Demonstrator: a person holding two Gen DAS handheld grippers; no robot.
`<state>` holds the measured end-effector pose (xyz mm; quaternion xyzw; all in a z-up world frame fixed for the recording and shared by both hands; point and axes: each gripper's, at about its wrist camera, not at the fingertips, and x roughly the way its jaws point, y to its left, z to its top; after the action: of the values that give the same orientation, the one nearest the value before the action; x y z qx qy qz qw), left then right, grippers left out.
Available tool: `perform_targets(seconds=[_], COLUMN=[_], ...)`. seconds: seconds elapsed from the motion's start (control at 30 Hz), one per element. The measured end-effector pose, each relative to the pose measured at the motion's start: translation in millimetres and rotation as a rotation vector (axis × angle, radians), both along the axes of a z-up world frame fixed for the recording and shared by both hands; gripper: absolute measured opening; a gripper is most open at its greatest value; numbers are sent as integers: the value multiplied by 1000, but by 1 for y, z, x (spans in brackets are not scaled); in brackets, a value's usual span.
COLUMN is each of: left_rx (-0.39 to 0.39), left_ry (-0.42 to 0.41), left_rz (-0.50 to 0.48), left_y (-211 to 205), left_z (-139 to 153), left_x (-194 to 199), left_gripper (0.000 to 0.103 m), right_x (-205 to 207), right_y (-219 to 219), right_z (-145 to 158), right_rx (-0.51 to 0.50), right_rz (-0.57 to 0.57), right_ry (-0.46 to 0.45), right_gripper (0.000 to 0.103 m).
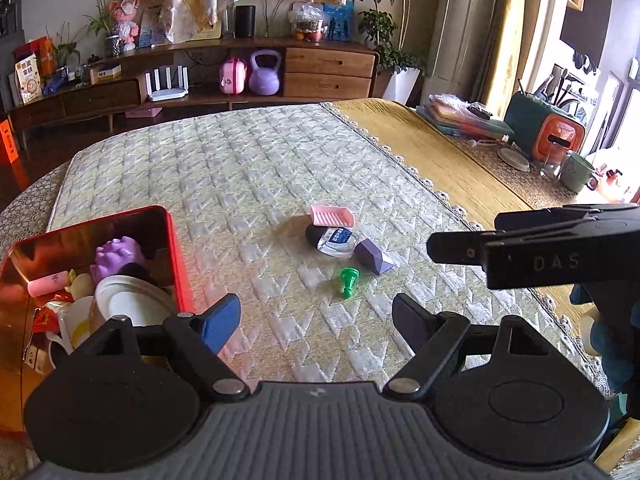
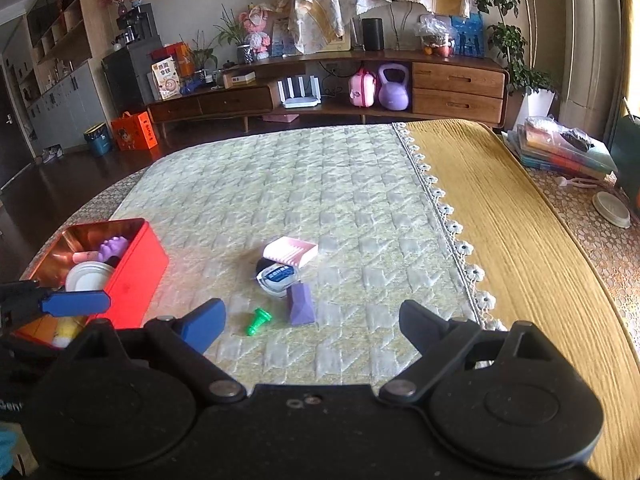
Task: Organize rigid objects
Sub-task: 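Move the left tool to the green cap while the right tool moves to the purple block, then grasp the green cap with the left tool while the right tool grasps the purple block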
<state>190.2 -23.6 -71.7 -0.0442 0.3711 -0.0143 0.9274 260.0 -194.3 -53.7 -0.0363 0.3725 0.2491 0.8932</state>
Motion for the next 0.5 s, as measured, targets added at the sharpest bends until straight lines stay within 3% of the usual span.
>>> perform_targets(seconds=[0.2, 0.5], left_rx=[12, 27], left_ry=[5, 14], left_rz=[-5, -11], left_y=[-16, -25], left_z=[-19, -42], left_x=[22, 46], left_gripper=[83, 83], right_x=[23, 42], right_y=[8, 22], right_z=[-17, -39], right_rx=[-20, -55], right_rz=[7, 20], right_ry=[52, 85], right_gripper=[91, 77])
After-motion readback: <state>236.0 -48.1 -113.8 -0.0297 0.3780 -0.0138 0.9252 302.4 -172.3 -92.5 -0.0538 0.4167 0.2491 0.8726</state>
